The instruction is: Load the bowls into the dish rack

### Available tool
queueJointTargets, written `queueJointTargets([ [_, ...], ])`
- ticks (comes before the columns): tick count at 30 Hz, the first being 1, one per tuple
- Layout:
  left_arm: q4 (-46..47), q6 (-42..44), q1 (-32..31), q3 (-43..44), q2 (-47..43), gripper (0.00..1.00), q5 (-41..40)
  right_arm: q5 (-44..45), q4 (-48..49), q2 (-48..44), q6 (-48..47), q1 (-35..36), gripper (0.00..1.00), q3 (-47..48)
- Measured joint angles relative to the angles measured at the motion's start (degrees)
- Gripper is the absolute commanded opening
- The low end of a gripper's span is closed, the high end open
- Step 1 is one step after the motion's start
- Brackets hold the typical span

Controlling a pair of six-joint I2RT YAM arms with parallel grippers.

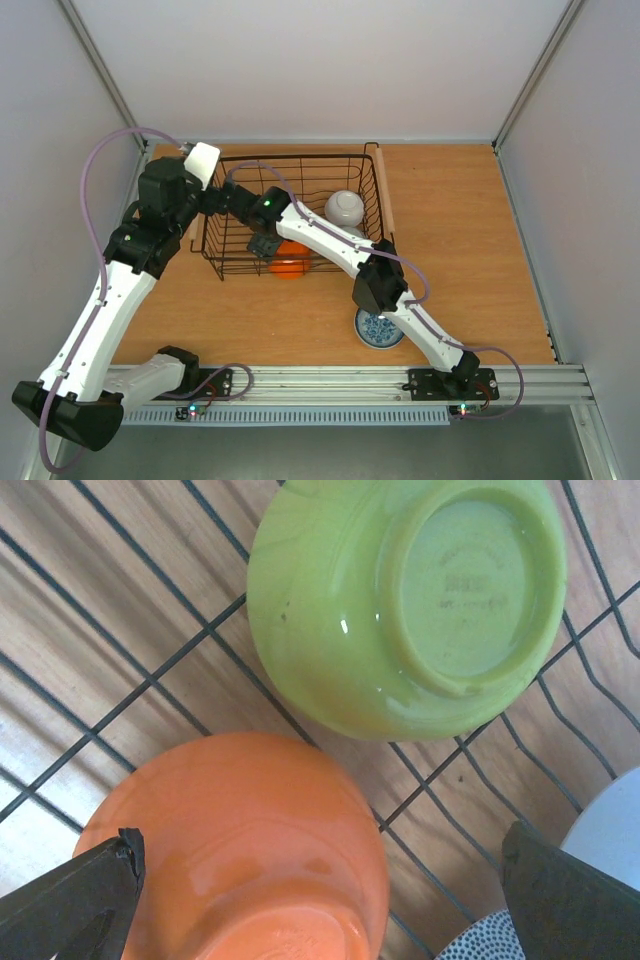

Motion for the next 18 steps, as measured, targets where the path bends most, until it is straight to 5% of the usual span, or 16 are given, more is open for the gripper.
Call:
queueJointTargets([
  [10,-1.2,-0.6,0.0,1.6,0.0,0.99,3.0,3.9,11.4,-10.0,4.5,-1.9,0.99,-19.3],
  [18,-1.7,-1.8,0.3,2.9,0.3,0.96,8.9,0.1,28.5,-38.9,8.5,-11.6,0.99,-50.4],
])
